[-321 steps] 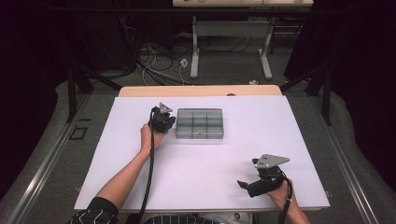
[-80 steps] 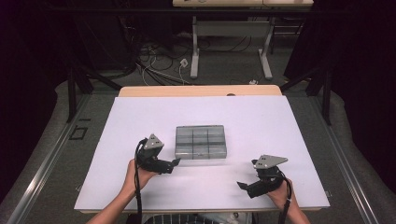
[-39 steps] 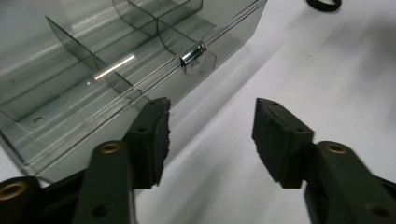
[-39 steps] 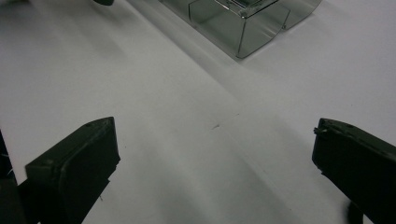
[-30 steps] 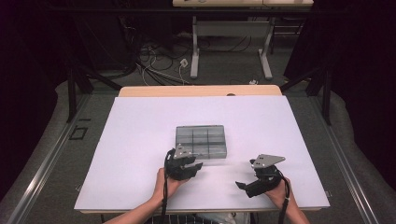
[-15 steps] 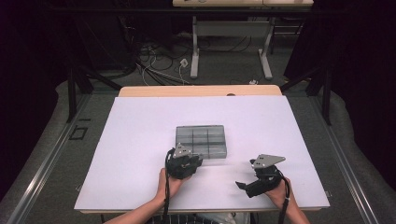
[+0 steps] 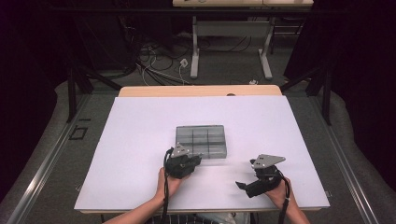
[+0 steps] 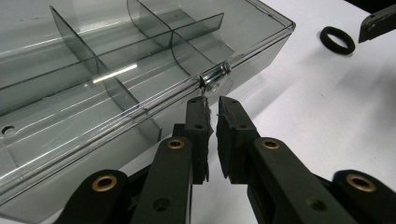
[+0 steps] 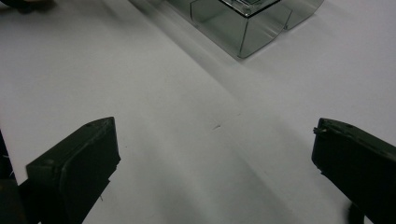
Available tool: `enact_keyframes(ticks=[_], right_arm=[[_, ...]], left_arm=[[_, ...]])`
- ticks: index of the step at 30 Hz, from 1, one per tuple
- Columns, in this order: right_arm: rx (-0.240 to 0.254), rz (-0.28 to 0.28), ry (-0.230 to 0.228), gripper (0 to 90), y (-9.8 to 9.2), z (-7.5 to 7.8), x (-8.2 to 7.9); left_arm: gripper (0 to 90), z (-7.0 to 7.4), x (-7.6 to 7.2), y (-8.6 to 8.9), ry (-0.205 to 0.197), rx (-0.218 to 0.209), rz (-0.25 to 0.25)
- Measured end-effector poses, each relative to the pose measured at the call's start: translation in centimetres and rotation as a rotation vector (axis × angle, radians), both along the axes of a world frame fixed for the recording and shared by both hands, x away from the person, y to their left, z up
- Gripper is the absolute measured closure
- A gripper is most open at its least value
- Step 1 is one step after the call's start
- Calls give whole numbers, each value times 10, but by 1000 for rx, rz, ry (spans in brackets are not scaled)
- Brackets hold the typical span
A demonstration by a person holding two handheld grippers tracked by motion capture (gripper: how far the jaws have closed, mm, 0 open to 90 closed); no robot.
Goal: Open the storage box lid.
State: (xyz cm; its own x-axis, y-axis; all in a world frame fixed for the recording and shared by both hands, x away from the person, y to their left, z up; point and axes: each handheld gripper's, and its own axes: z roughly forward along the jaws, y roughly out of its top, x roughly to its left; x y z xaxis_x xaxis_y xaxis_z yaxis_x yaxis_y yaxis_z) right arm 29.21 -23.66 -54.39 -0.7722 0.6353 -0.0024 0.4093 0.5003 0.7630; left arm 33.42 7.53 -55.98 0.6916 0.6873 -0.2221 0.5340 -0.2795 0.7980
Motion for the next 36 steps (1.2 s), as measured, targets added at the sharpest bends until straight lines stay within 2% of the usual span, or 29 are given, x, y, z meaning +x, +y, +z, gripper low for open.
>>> enact_keyframes(ticks=[5, 13, 21, 27, 36], right_arm=[[-3, 4, 1, 0, 0, 0, 0], [-3, 3, 0, 0, 0, 0, 0], [-2, 3, 0, 1, 0, 0, 0], [-2, 1, -1, 0, 0, 0, 0], [-2, 5, -2, 0, 0, 0, 0]], left_arm=[[840, 0, 0, 1, 3, 0, -5], [855, 1, 2, 2, -16, 1, -25], [854, 1, 2, 3, -12, -4, -26], [852, 3, 2, 2, -40, 3, -32], [849, 6, 3, 5, -40, -17, -35]])
